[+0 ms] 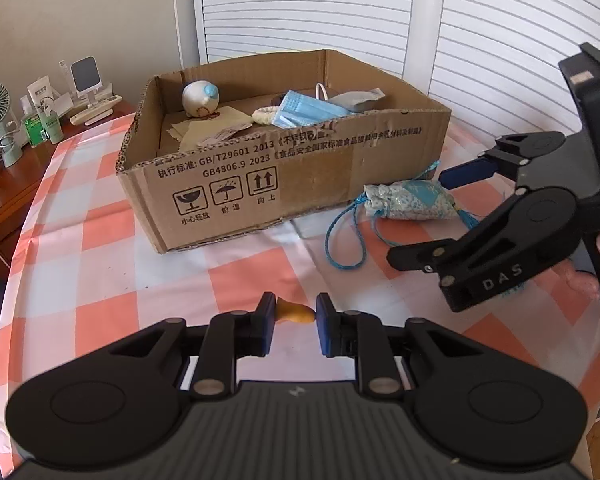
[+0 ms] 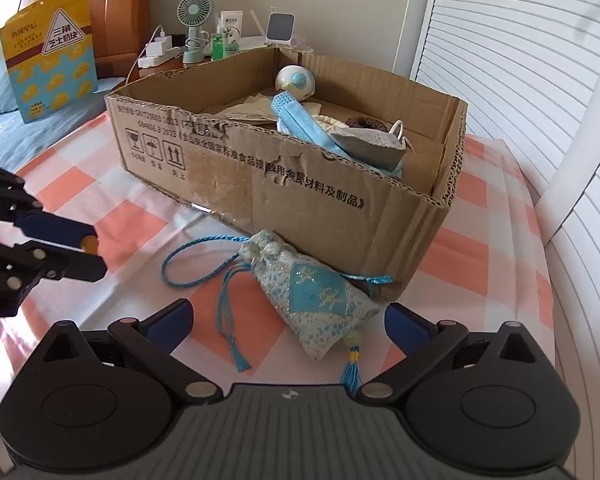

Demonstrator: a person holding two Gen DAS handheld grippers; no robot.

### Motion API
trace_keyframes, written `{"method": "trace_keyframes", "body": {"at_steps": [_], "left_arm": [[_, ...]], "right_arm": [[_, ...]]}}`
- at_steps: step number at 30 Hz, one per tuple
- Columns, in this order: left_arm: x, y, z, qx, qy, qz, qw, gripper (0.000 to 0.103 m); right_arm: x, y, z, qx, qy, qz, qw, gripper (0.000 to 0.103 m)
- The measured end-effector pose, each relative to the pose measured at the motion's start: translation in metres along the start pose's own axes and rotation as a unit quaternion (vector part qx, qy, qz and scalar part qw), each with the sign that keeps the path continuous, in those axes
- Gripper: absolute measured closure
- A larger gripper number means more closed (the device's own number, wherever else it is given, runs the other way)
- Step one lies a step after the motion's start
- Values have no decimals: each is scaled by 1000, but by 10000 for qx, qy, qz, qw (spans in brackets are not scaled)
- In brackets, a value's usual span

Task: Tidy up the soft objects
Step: 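Grasp the floral drawstring pouch with the right tool while the left tool holds the orange piece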

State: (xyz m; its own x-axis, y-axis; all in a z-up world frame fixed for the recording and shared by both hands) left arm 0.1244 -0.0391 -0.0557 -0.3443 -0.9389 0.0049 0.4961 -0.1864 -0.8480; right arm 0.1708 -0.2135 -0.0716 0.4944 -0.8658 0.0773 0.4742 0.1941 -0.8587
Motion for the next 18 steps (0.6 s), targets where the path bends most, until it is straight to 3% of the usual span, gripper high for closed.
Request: {"method": "trace_keyframes", "body": {"at_steps": [4, 8, 14, 18], "left_arm": [[-4, -2, -1, -3, -40, 22, 10000, 83], [-11, -2, -3, -35, -77, 42, 10000, 83], [-15, 0, -3, -65, -111, 39, 9999, 83], [-15, 0, -3, -65, -108, 24, 9999, 83]], "right_arm": [[0, 9, 7, -125, 93, 262, 9995, 0], [-20, 1, 1, -156, -244, 727, 9969, 0], [-26, 2, 7, 31, -349, 381, 9987, 1], [-21, 10, 21, 68, -331, 351, 9988, 20]]}}
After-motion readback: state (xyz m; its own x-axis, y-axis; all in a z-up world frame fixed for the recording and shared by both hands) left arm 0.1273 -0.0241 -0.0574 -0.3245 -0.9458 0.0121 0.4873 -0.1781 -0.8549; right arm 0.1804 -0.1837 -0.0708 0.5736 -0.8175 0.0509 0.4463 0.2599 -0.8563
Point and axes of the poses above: each gripper's, at about its wrist camera, not at the fingertips, and y roughly the way its jaws point, x to its right, z to its top, the point moved 1 cm from there along y, roughly the way its jaws point, and after that the axes turned 11 degrees about -x, right-handed, at the moved point
